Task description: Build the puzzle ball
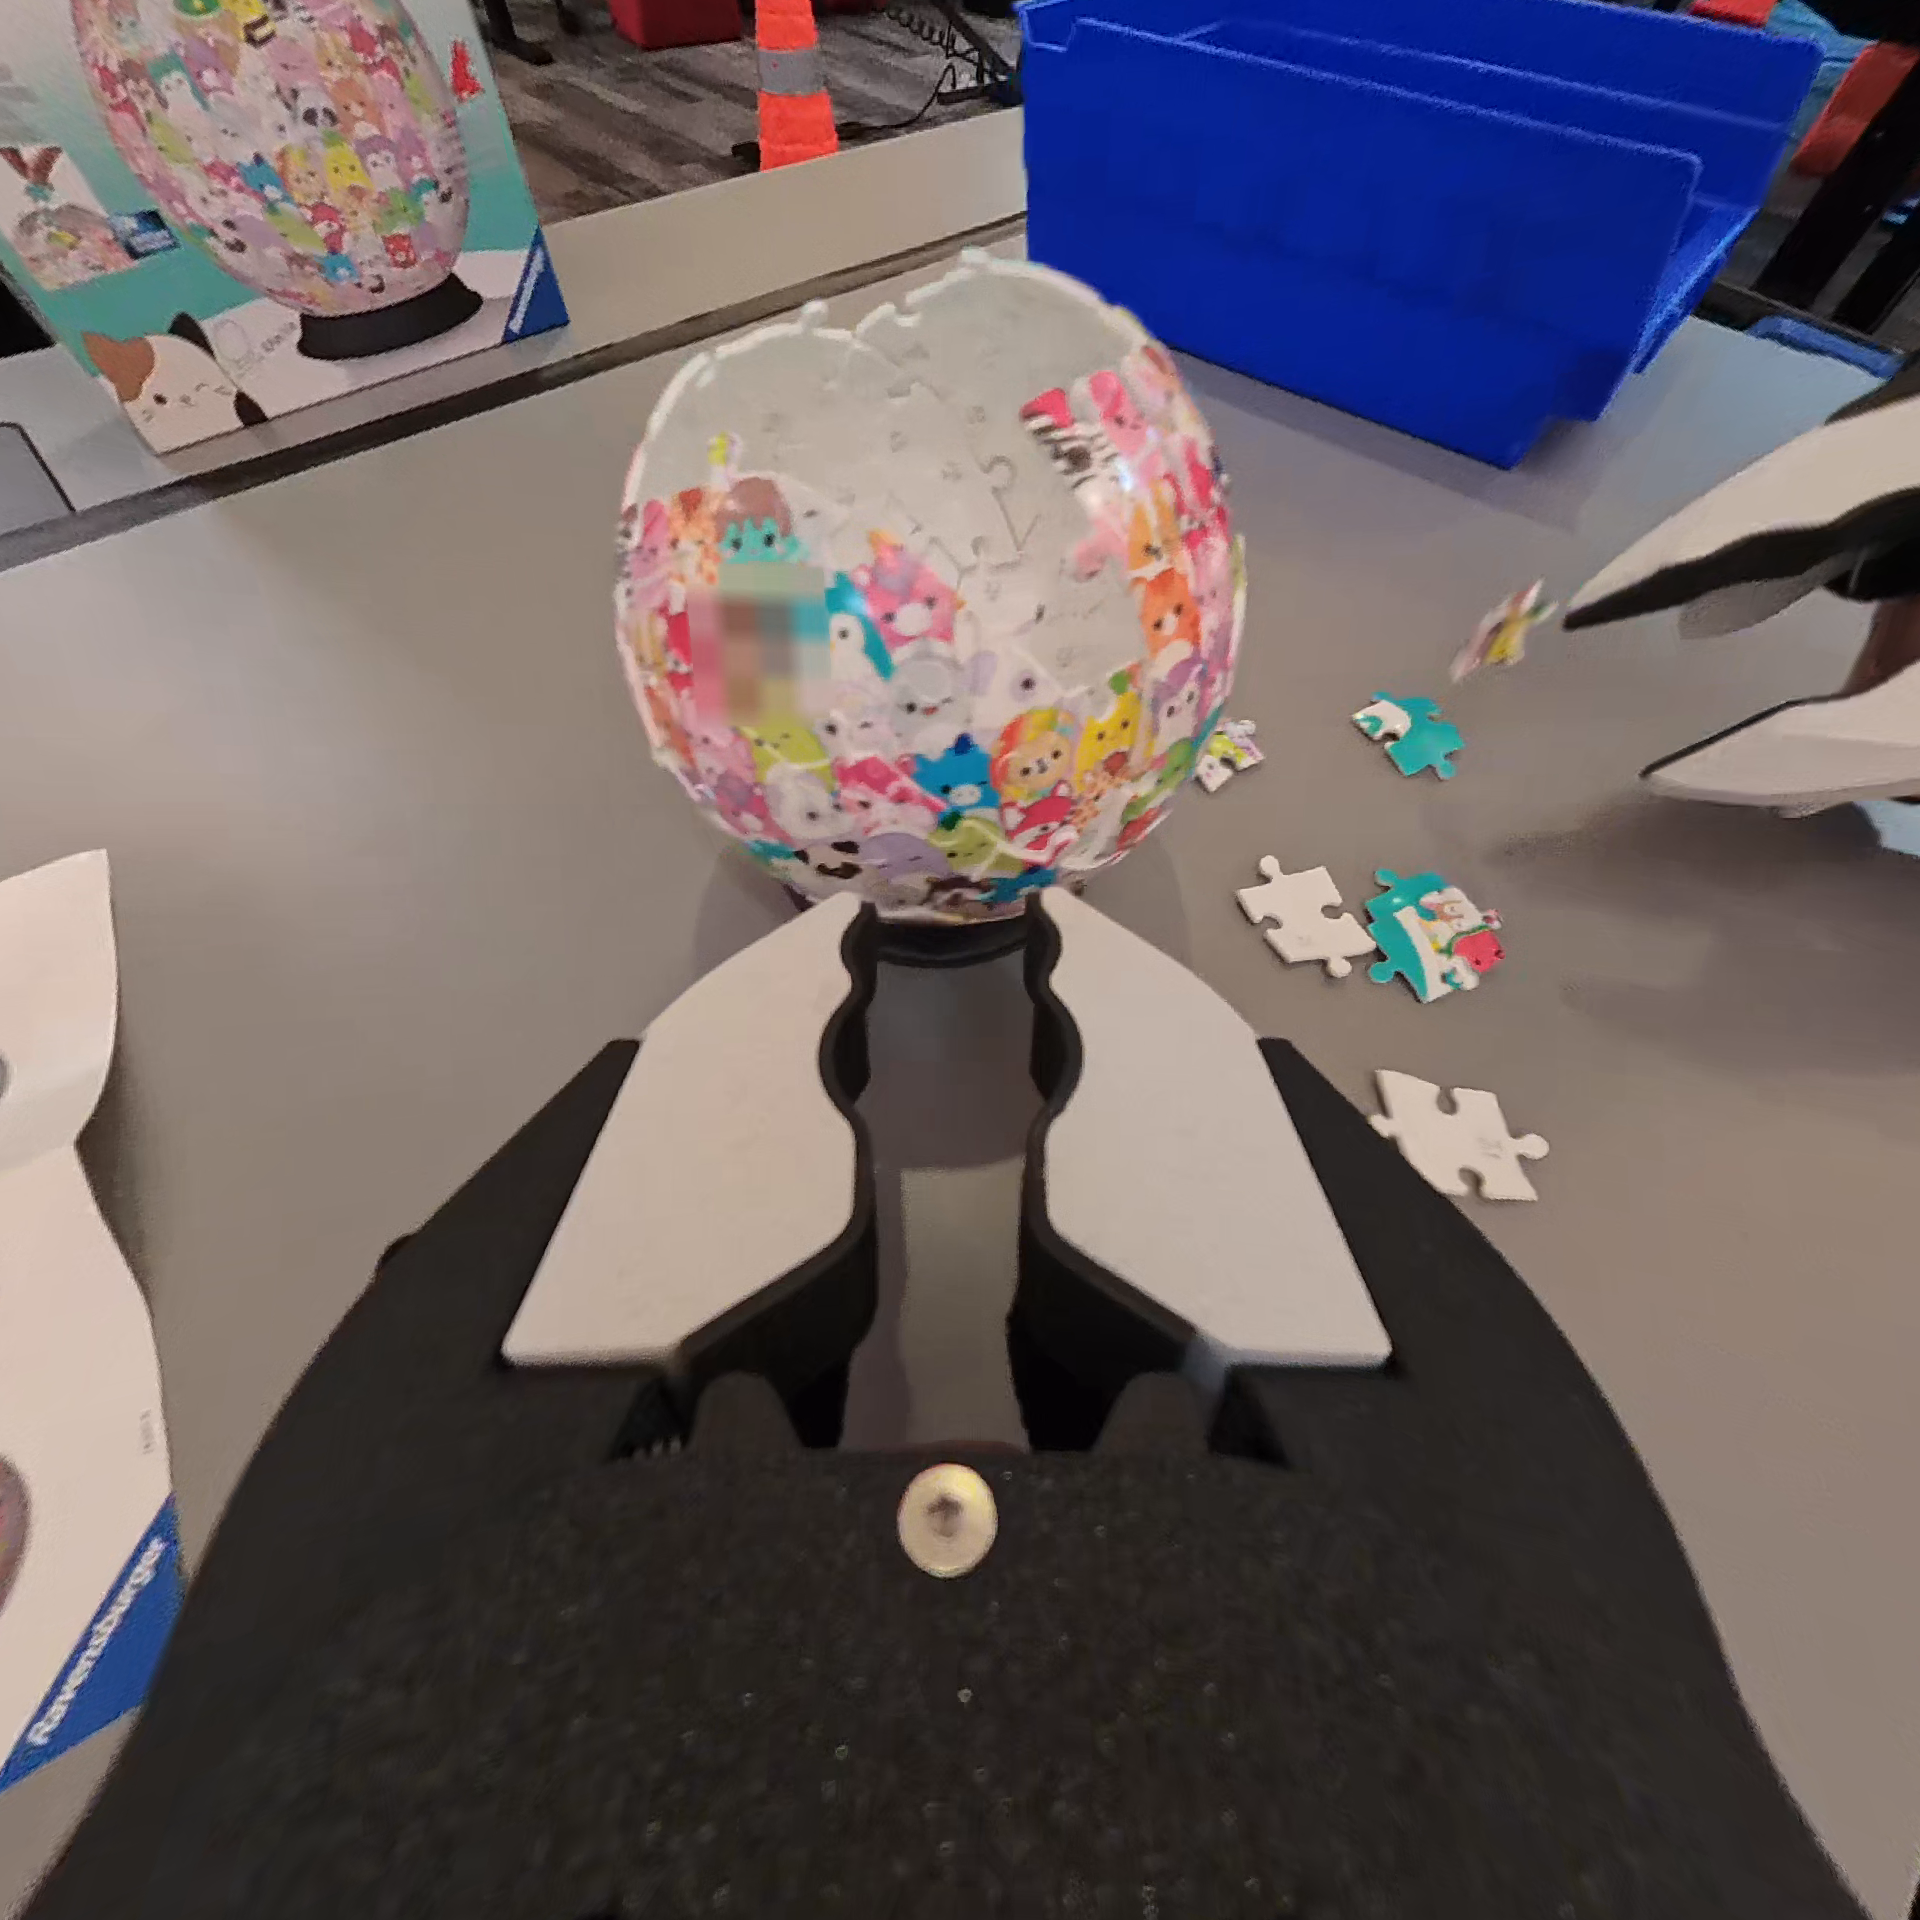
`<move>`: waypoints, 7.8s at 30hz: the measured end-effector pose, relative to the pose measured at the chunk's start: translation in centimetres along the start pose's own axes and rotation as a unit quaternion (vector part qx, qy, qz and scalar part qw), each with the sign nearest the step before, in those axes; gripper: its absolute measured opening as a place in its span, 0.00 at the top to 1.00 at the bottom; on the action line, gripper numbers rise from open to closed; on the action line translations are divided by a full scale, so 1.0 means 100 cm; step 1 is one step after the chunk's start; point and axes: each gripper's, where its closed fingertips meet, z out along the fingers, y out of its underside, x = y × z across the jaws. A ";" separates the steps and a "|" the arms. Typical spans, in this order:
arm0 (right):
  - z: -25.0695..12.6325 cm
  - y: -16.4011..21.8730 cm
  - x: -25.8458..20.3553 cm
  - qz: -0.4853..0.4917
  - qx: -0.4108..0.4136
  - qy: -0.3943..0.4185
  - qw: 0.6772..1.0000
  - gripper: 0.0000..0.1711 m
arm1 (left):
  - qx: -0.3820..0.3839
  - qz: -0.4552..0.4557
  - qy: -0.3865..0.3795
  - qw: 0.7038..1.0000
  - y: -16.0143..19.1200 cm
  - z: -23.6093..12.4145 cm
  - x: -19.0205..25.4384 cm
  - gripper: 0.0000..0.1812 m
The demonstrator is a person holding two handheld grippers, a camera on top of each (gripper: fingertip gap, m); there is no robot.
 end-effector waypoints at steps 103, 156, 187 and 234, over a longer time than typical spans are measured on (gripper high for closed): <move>0.073 -0.120 -0.022 -0.066 -0.500 -0.511 0.696 0.54 | 0.016 -0.065 -0.070 0.995 -0.004 0.012 0.000 0.47; 0.107 -0.050 0.043 0.330 -0.089 -0.343 0.875 0.36 | -0.190 -0.122 0.234 0.946 -0.002 0.042 -0.007 0.38; 0.109 -0.060 0.063 0.332 -0.025 -0.299 0.894 0.41 | -0.167 -0.024 0.290 0.942 -0.074 0.024 0.029 1.00; 0.108 -0.057 0.059 0.323 -0.030 -0.294 0.899 0.41 | -0.197 0.020 0.262 0.944 -0.069 0.029 0.021 0.93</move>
